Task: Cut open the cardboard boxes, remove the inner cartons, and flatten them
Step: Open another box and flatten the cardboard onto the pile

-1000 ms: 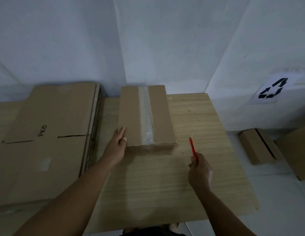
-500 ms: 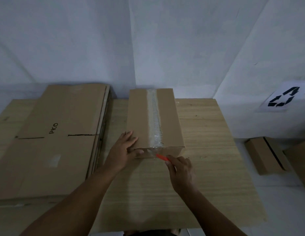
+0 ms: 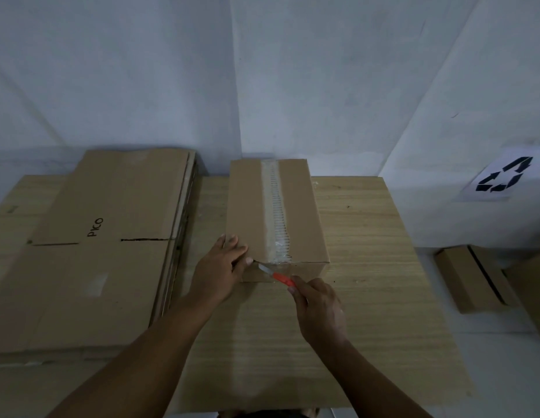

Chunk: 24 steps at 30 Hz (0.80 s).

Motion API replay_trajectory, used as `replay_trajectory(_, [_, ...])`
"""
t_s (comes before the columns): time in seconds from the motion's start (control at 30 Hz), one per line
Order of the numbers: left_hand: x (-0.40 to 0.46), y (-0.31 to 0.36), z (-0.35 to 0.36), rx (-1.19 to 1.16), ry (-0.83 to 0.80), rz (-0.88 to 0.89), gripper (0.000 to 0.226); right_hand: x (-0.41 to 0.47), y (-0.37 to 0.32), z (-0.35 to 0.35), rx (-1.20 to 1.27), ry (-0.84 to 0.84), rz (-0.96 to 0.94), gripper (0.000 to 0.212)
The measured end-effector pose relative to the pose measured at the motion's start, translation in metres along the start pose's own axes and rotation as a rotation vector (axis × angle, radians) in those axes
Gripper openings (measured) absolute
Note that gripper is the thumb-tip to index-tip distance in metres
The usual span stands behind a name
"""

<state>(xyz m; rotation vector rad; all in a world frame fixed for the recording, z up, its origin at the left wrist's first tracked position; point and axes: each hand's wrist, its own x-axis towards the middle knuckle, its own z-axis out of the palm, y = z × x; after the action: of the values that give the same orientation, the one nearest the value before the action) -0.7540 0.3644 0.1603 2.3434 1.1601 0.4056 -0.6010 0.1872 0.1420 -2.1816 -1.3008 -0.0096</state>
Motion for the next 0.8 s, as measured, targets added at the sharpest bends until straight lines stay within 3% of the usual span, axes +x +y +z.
replay_trajectory(0.2, [0.001,0.001,-0.002,0.001,-0.026,-0.019,0.045,0.0,-0.001,0.001,-0.028,0.015,0.014,0.025])
replay_trajectory(0.37, [-0.002,0.004,-0.001,-0.051,0.028,-0.058,0.044,0.0,-0.007,-0.001,-0.222,0.03,-0.024,0.017])
replay_trajectory(0.57, [-0.006,0.002,0.012,-0.13,0.147,-0.047,0.03,0.001,-0.014,-0.007,-0.283,0.027,-0.038,0.031])
replay_trajectory(0.8, [-0.006,-0.004,0.016,-0.218,0.169,-0.036,0.033,0.005,-0.005,-0.023,-0.308,0.05,-0.04,0.016])
